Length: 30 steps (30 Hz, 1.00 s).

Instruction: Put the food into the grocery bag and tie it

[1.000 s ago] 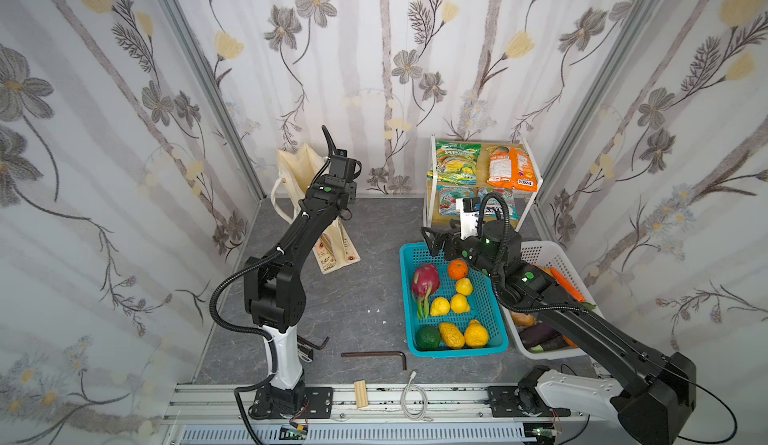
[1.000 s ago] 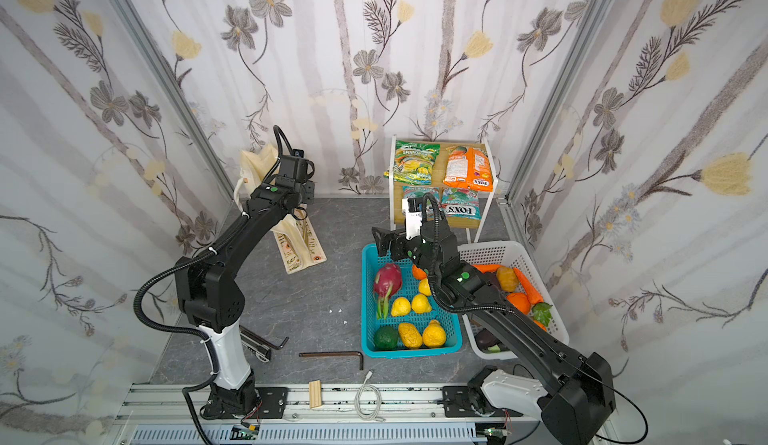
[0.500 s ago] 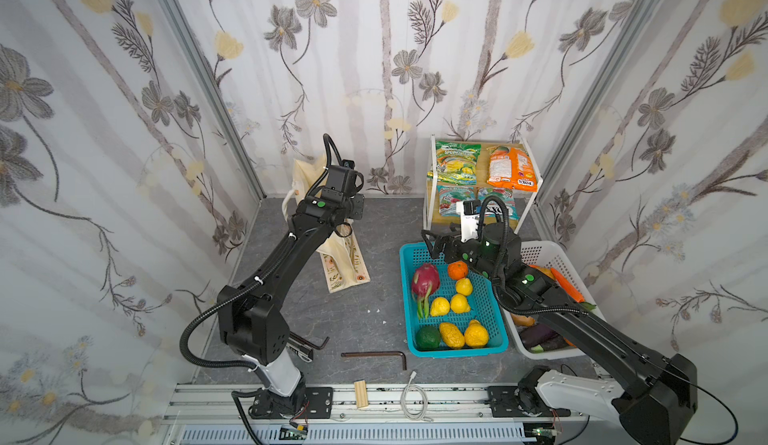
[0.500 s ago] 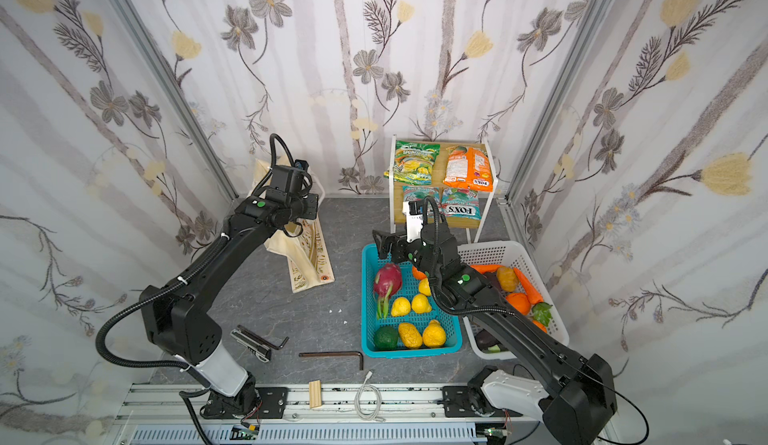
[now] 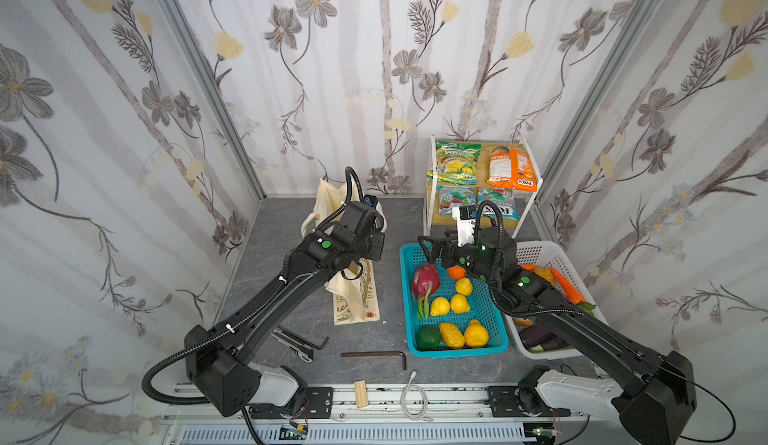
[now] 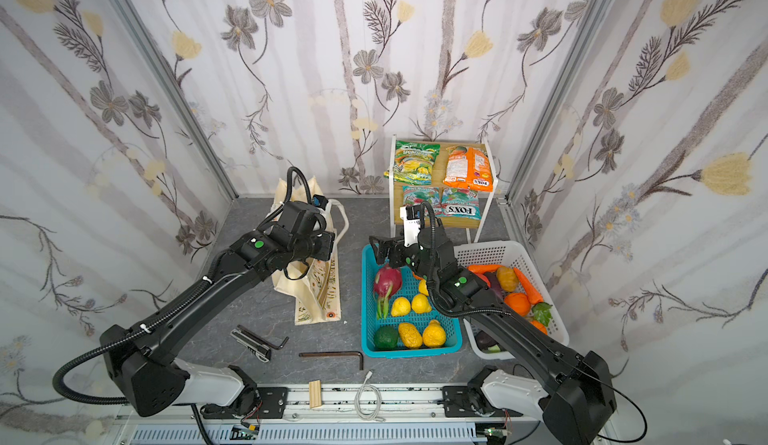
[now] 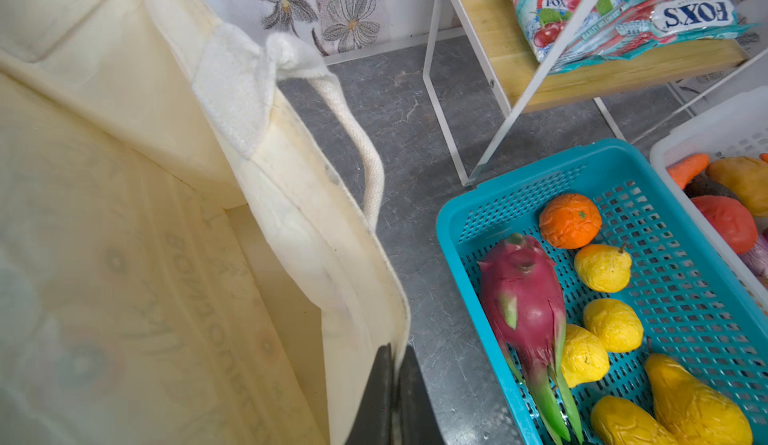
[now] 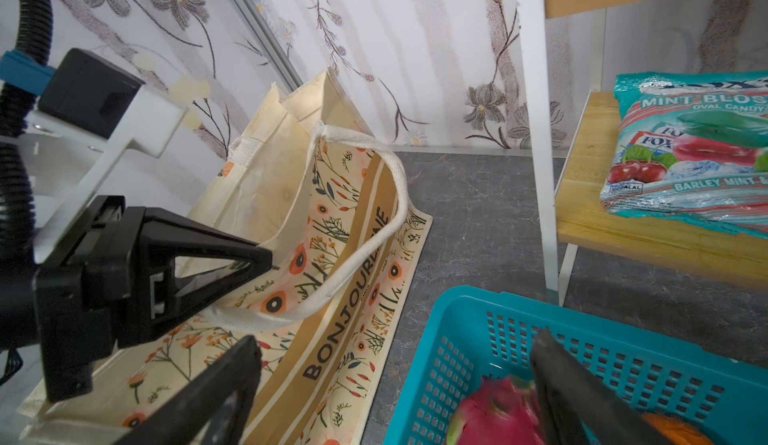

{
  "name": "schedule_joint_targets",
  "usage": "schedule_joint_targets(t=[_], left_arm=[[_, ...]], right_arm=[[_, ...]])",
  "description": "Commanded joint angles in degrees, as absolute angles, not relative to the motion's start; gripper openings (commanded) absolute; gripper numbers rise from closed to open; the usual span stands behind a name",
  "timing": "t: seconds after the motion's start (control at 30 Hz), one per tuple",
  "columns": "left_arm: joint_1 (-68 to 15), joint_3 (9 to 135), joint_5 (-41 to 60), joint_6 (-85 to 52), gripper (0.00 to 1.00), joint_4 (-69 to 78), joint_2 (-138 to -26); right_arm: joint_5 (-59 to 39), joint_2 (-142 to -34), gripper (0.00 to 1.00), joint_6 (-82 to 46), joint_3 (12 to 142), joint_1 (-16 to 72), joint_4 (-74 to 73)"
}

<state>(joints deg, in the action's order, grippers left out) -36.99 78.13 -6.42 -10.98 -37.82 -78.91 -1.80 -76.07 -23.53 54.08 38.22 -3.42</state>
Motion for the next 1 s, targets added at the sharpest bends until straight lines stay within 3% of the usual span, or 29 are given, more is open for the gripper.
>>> schedule_joint_targets(t=[0.0, 0.1, 0.2, 0.4, 0.67, 0.87, 0.97], left_arm=[[-37.28, 76.44, -7.53, -14.1, 0.1, -39.13, -77.7], [-37.38, 76.49, -9.13, -15.02, 0.5, -38.91, -77.78], [-37.37, 78.1, -11.41, -15.85, 1.0, -37.05, -76.9], [-36.43, 80.86, -15.09, -16.98, 1.0, -30.01, -70.56], [-16.23, 74.86, -3.2, -19.22, 1.0, -28.8, -62.43], [-11.47, 67.17, -1.77, -16.35, 1.0, -24.99, -65.12], [-10.28, 63.44, -0.63, -16.37, 0.9, -22.68, -66.72]], right_arm=[[-3.02, -76.88, 1.0, -24.86, 54.54, 38.63, -6.27], [-3.35, -77.95, 1.0, -25.35, 55.06, 38.96, -6.62], [-3.52, -79.24, 1.0, -26.24, 55.92, 39.21, -7.02], [-4.71, -82.61, 1.0, -28.24, 59.02, 39.46, -6.99], [-6.74, -89.36, 1.0, -28.65, 68.25, 41.13, -2.79], [-11.16, -101.15, 1.0, -27.84, 82.42, 43.42, 6.67], [-11.46, -105.26, 1.0, -27.17, 87.56, 44.78, 9.94]])
